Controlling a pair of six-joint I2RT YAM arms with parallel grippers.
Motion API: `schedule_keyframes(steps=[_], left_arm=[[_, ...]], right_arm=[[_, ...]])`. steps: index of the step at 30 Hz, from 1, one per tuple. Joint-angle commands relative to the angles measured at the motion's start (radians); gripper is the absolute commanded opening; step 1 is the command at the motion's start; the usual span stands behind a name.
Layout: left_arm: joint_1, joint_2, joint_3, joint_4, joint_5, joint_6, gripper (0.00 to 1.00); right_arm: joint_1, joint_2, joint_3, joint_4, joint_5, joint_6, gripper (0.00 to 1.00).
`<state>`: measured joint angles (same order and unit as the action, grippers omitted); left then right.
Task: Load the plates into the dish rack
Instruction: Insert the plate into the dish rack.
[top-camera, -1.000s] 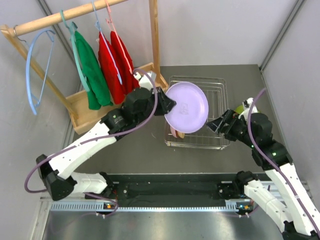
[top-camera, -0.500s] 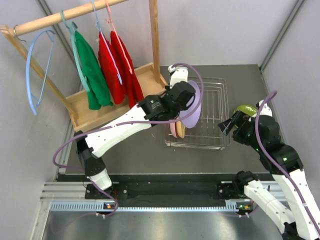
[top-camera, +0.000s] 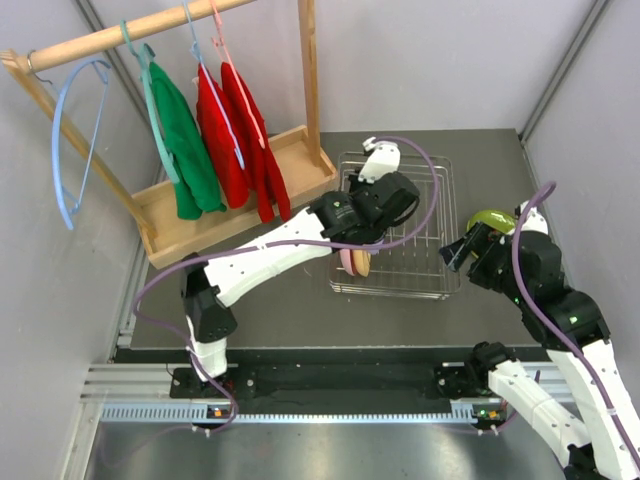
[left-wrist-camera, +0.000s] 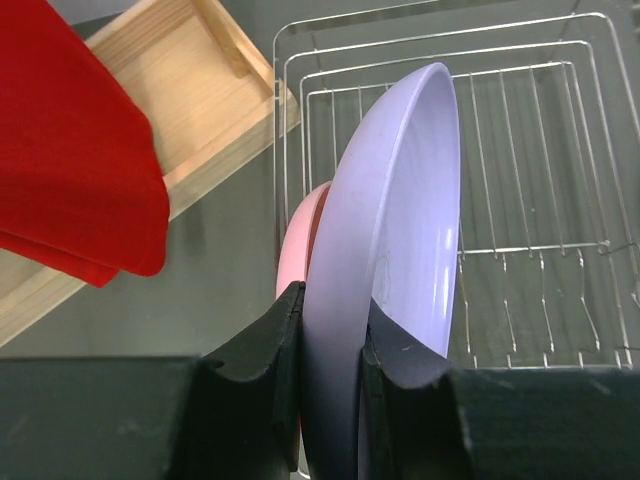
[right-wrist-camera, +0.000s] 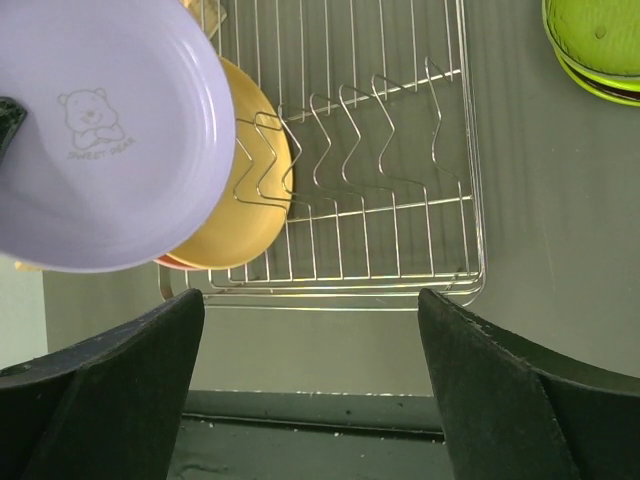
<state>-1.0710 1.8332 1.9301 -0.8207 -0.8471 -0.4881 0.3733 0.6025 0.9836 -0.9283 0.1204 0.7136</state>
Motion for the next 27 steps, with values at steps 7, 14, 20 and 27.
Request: schedule_keyframes(steps=[7, 14, 20, 27], left_arm=[[-0.058, 0.120, 0.170, -0.074, -0.199, 0.008, 0.00], [-0.058, 0.147, 0.162, -0.103, -0.239, -0.023, 0.00], [-0.056, 0.173, 0.161, -0.109, -0.236, -0.033, 0.00], [-0.053, 0.207, 0.161, -0.136, -0.234, -0.083, 0.00]], right_arm=[[0.010, -0.001, 0.050, 0.002, 0.015, -0.017, 0.88], [0.009, -0.006, 0.058, -0.007, 0.027, -0.017, 0.88], [0.010, -0.012, 0.055, -0.018, 0.036, -0.014, 0.88], [0.009, -0.024, 0.052, -0.033, 0.053, -0.008, 0.88]])
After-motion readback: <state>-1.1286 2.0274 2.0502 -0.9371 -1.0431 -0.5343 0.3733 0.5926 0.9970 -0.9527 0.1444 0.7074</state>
